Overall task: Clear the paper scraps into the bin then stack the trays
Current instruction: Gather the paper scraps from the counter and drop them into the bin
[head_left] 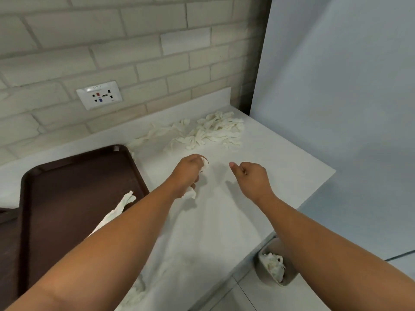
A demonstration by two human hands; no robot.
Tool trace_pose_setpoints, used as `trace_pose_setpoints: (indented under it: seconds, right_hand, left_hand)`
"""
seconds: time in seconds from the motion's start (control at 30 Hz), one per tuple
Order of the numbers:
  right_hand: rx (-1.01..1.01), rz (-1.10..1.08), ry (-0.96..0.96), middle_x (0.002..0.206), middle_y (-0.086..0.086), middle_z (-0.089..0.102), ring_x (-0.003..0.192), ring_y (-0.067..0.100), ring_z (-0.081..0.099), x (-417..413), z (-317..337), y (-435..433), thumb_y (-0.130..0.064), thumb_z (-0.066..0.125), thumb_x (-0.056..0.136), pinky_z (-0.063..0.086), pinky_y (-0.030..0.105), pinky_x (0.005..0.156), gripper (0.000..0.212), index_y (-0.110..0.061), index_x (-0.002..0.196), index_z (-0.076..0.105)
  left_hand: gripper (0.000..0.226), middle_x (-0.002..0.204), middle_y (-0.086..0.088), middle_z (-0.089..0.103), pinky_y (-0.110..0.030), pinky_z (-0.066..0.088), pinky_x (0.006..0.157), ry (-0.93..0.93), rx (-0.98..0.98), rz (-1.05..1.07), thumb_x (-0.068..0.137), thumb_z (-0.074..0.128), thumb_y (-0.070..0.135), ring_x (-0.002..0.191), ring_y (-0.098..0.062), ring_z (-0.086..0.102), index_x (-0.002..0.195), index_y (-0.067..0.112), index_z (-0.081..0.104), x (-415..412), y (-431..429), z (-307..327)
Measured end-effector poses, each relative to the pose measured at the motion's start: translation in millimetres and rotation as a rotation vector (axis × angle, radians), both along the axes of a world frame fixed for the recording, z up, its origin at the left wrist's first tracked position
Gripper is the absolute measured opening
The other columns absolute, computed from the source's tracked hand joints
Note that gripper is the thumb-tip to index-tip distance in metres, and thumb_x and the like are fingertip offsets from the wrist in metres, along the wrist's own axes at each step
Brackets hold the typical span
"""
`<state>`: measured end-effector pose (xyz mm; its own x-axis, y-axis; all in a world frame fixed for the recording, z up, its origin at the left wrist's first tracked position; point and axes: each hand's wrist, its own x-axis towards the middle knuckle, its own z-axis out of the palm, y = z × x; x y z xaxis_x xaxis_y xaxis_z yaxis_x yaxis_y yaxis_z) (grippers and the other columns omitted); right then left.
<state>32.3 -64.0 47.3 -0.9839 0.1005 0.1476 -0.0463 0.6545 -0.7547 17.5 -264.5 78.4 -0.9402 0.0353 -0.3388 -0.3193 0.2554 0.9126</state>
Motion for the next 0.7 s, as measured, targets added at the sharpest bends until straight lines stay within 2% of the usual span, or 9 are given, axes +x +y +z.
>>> trace_pose_setpoints:
  seconds: [0.03,0.1,0.17,0.23,0.4,0.6,0.7]
  right_hand:
    - [-0.017,-0.008,0.002,0.052,0.002,0.028,0.049,0.014,0.027,4,3,11,-0.046,0.054,0.095,0.025,0.024,0.049,0.057,-0.013,0.056,0.028]
    - [-0.069,-0.014,0.007,0.052,0.001,0.026,0.049,0.013,0.024,14,8,34,-0.045,0.055,0.095,0.024,0.025,0.049,0.057,-0.014,0.057,0.027]
    - [-0.098,-0.023,0.006,0.051,0.0,0.025,0.048,0.011,0.024,25,11,60,-0.044,0.054,0.096,0.025,0.025,0.049,0.057,-0.014,0.056,0.027]
    - [-0.111,-0.045,0.0,0.05,-0.001,0.025,0.047,0.011,0.024,35,14,88,-0.043,0.053,0.097,0.026,0.027,0.05,0.057,-0.013,0.056,0.029]
    - [-0.135,-0.109,-0.031,0.049,-0.002,0.025,0.048,0.012,0.026,62,15,164,-0.041,0.051,0.098,0.027,0.029,0.053,0.055,-0.015,0.055,0.027]
    - [-0.185,-0.171,-0.067,0.049,-0.003,0.026,0.046,0.011,0.026,89,2,249,-0.037,0.053,0.098,0.027,0.029,0.052,0.055,-0.016,0.054,0.027]
    - [-0.221,-0.196,-0.078,0.044,-0.01,0.026,0.043,0.009,0.025,100,-8,285,-0.033,0.053,0.098,0.026,0.029,0.051,0.056,-0.018,0.052,0.027]
  left_hand:
    - [0.016,0.068,-0.003,0.037,-0.024,0.026,0.049,-0.021,0.031,0.003,0.085,0.047,0.021,0.047,-0.017,0.027,0.071,0.017,0.052,4,15,4]
    - [0.023,0.067,-0.001,0.036,-0.026,0.02,0.05,-0.035,0.079,-0.002,0.086,0.048,0.03,0.047,-0.015,0.023,0.067,0.019,0.041,11,45,10]
    - [0.036,0.065,0.0,0.04,-0.028,0.022,0.05,-0.017,0.054,-0.03,0.089,0.051,0.048,0.049,-0.014,0.026,0.069,0.019,0.043,17,79,12]
    - [0.044,0.062,0.001,0.043,-0.027,0.024,0.05,0.015,0.01,-0.052,0.091,0.05,0.057,0.049,-0.015,0.029,0.069,0.018,0.046,22,113,12]
    - [0.039,0.062,-0.001,0.043,-0.027,0.032,0.053,0.106,-0.018,-0.114,0.096,0.05,0.039,0.054,-0.017,0.035,0.065,0.015,0.047,41,199,4]
    - [0.038,0.061,-0.002,0.036,-0.028,0.03,0.052,0.151,-0.036,-0.178,0.094,0.049,0.038,0.054,-0.016,0.031,0.065,0.015,0.041,59,289,-9]
    - [0.042,0.056,0.001,0.037,-0.026,0.029,0.052,0.17,-0.081,-0.196,0.095,0.048,0.037,0.051,-0.014,0.032,0.059,0.016,0.04,66,323,-19]
